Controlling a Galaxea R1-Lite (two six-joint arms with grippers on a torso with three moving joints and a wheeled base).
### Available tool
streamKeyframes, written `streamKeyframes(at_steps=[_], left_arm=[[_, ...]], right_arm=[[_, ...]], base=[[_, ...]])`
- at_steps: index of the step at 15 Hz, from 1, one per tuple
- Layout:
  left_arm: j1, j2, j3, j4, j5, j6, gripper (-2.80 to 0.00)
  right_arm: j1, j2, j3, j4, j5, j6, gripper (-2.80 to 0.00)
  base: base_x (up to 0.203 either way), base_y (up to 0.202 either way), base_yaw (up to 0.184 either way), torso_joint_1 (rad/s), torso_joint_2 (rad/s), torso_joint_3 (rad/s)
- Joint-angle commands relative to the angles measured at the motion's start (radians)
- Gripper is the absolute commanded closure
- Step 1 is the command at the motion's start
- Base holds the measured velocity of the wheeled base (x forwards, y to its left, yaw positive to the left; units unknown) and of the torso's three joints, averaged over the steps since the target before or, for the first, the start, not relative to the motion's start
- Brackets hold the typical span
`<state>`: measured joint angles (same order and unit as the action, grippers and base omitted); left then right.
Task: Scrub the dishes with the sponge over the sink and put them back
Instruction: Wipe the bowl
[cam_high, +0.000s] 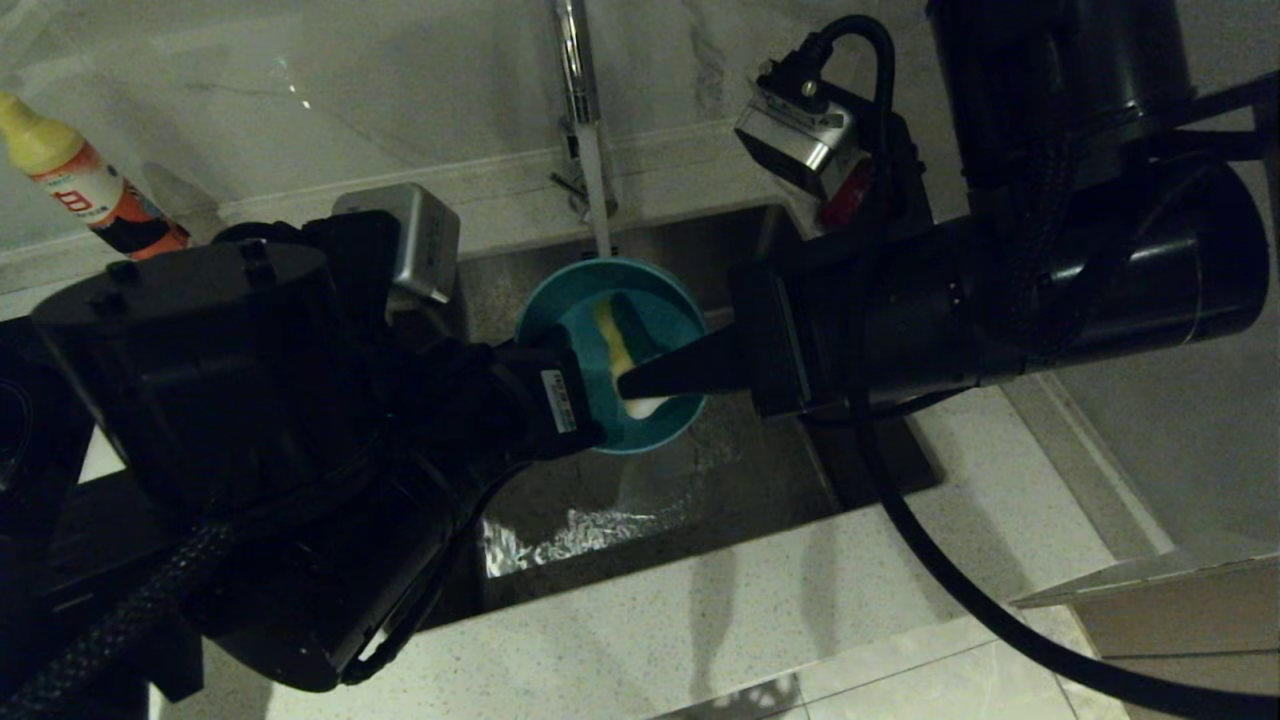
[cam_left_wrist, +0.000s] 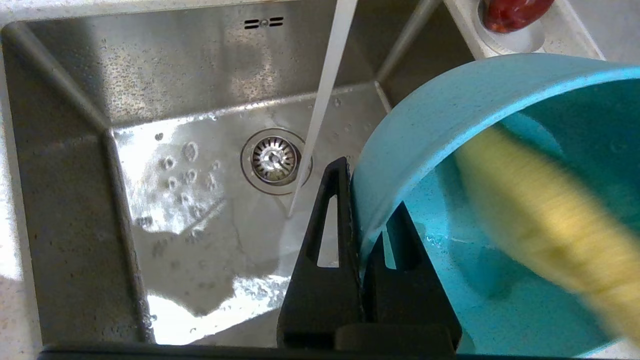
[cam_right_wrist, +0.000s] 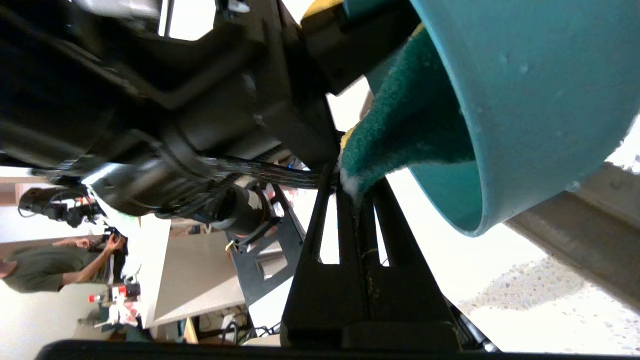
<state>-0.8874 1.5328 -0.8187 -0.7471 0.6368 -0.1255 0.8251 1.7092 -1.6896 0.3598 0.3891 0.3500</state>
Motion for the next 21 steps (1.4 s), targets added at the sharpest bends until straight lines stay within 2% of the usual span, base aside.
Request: streamKeyframes(at_steps=[1,6,11,16,21], left_arm=[[0.000,0.000,0.001,-0.002,0.004,0.001,0.00],[0.001,-0.002,0.013,-0.005,0.006,-0.005,0.00],[0.001,-0.006,0.009,-0.005,0.010,-0.002,0.00],[0.002,-0.002,-0.011,-0.008,0.009,-0.002,0.00],[0.002,0.001,-0.022,-0.008,0.009,-0.003,0.00]], right_arm=[[-0.010,-0.027,-0.011,0.000,0.002,-0.001,0.00],[-0.023,-0.029,-0.036,0.005,0.002,-0.002,0.00],[-0.029,-0.048,0.032,0.010,0.002,-0.003,0.00],[-0.011,-0.028,0.063,0.005,0.005,-0.003,0.00],[0.043,-0.025,0.062,0.007,0.005,-0.002,0.00]], base=[[0.000,0.000,0.000,0.000,0.00,0.000],[0.000,0.000,0.000,0.000,0.00,0.000],[0.000,0.000,0.000,0.000,0.00,0.000],[0.000,0.000,0.000,0.000,0.00,0.000],[0.000,0.000,0.000,0.000,0.00,0.000]])
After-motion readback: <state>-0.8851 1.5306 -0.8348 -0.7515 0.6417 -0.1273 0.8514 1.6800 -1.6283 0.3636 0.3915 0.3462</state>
